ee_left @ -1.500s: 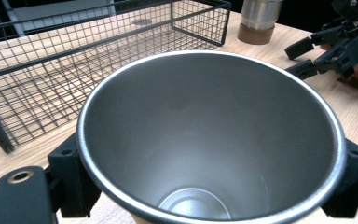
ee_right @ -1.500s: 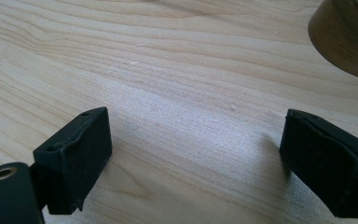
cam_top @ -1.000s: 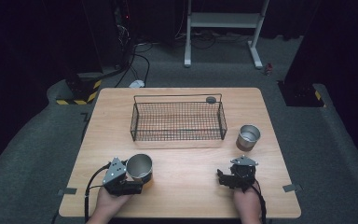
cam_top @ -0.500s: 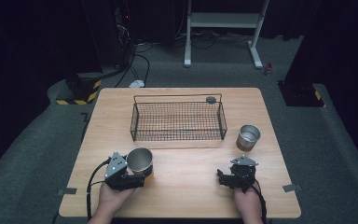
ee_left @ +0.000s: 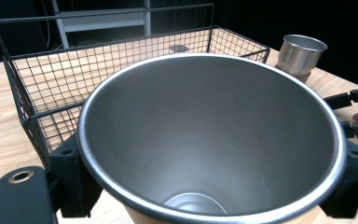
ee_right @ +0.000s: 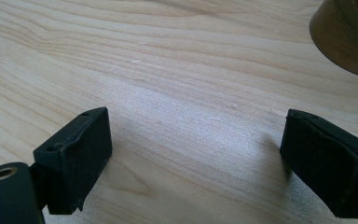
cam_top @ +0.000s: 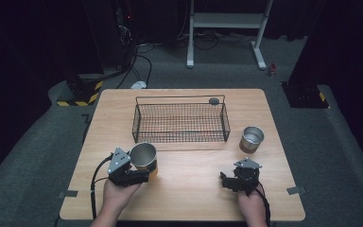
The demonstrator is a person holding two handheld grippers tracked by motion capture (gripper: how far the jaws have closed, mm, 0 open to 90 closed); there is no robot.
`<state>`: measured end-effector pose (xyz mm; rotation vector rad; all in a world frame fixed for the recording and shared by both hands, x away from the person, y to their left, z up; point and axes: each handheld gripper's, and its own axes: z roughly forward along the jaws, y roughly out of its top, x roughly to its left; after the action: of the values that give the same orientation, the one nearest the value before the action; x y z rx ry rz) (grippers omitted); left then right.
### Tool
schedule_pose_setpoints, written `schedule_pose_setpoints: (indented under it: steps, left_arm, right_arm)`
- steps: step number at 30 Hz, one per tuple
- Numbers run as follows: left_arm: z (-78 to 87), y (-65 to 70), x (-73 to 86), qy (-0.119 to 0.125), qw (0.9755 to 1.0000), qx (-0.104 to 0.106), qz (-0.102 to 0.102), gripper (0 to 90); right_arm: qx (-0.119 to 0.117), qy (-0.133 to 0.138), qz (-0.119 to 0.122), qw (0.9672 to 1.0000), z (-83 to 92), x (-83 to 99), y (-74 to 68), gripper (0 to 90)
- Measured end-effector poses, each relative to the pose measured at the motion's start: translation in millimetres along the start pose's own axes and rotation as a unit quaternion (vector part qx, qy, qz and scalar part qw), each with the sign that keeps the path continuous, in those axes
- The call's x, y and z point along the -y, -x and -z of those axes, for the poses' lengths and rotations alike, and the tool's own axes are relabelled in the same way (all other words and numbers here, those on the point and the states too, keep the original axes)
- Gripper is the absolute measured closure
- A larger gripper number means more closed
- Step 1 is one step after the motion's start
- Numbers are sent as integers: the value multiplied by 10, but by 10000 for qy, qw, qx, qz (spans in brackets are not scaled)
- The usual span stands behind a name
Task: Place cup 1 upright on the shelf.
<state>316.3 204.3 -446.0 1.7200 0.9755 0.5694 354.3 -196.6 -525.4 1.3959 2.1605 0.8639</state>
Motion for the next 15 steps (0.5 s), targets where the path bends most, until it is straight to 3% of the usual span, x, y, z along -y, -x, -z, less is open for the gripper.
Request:
schedule_pose_setpoints:
  steps: [5,15]
  left_arm:
    - [-19,-6,-35,85,9999,74,78,139]
    - [-60,3,-120,126,9999,52,-19,139]
  right_arm:
    - [-9,0,6,10000,1,1,1,88]
    - [-32,-10,0,10000,0,-2,-2,88]
